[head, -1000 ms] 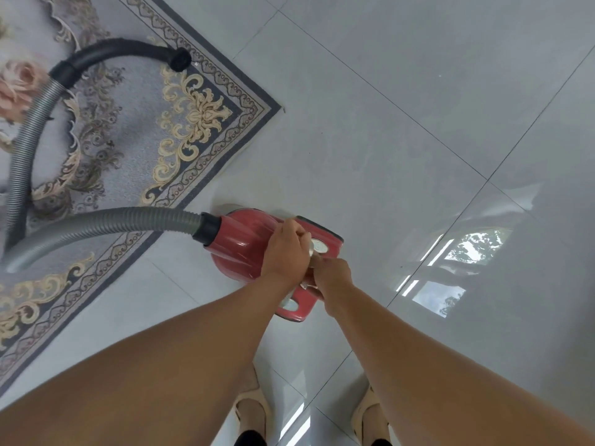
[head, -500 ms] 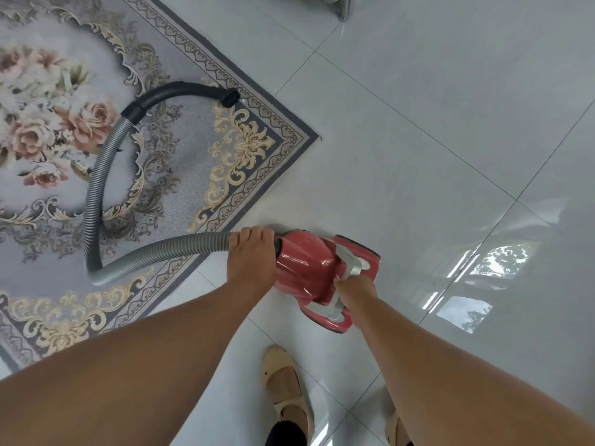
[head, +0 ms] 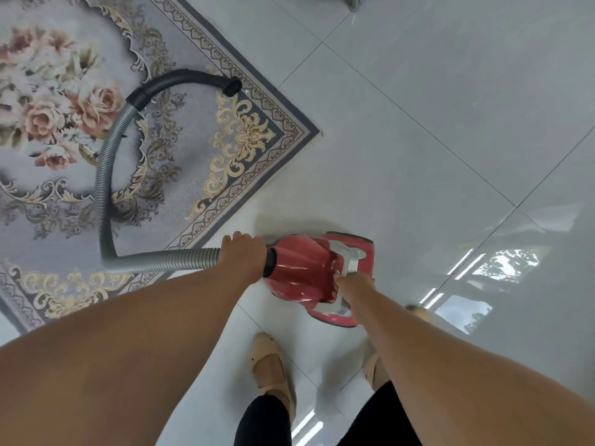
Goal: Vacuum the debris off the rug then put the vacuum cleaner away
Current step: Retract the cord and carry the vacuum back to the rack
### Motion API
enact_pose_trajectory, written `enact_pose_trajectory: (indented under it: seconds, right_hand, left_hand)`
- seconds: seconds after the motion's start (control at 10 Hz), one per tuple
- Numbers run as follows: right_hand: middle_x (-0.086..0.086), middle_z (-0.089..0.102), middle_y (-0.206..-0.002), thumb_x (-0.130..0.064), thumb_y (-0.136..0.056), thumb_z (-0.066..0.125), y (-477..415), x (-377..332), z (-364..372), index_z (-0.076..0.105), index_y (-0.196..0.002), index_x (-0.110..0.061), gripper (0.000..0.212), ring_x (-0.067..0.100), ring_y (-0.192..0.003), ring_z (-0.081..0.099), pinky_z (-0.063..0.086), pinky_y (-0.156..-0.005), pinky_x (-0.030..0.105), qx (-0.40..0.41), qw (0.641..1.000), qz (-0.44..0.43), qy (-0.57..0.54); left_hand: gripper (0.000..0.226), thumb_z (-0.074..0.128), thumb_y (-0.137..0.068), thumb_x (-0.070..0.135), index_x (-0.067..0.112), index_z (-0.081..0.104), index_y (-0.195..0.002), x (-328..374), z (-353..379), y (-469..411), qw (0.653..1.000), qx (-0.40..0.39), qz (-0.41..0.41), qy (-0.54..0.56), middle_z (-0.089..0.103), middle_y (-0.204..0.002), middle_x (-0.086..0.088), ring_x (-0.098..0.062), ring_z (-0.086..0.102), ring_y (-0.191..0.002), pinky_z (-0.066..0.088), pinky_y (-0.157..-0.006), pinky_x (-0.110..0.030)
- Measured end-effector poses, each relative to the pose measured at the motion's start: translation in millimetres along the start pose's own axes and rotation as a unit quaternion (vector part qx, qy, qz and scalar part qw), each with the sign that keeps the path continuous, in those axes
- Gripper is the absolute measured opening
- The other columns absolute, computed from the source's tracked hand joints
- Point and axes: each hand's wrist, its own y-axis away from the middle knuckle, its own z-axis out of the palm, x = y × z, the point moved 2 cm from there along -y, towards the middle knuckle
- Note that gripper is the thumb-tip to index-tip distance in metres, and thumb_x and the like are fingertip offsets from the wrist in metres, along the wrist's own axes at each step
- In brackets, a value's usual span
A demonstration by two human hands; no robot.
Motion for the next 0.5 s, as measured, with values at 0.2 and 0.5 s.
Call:
enact_pose_trajectory:
  seconds: [0.2,0.5]
  right_hand:
    - [-0.001,0.047,-0.073,-0.016,-0.097,0.053,35.3,-11.3,-93.5,0.047,-0.072,-0.017,0.026,0.009,-0.060,0.046,0.040,-0.050,0.019,0.000,1.000,0.001,0.012]
    - [0.001,0.047,-0.076,-0.016,-0.099,0.047,125.8,-23.1,-268.1,0.041,-0.069,-0.020,0.032,0.009,-0.059,0.042,0.039,-0.046,0.020,0.039,0.999,-0.004,-0.011]
  left_hand:
    - [0.041,0.053,-0.090,0.017,0.010,0.043,-0.129,54.0,-54.1,54.1,0.999,0.005,0.043,-0.004,0.051,-0.127,-0.010,-0.027,0.046,-0.119,0.038,-0.098,-0.034]
    - [0.048,0.059,-0.090,0.023,0.017,0.036,-0.131,154.3,-203.9,121.5,0.991,-0.017,0.116,0.060,0.062,-0.119,-0.002,-0.026,0.058,-0.112,0.033,-0.099,-0.039]
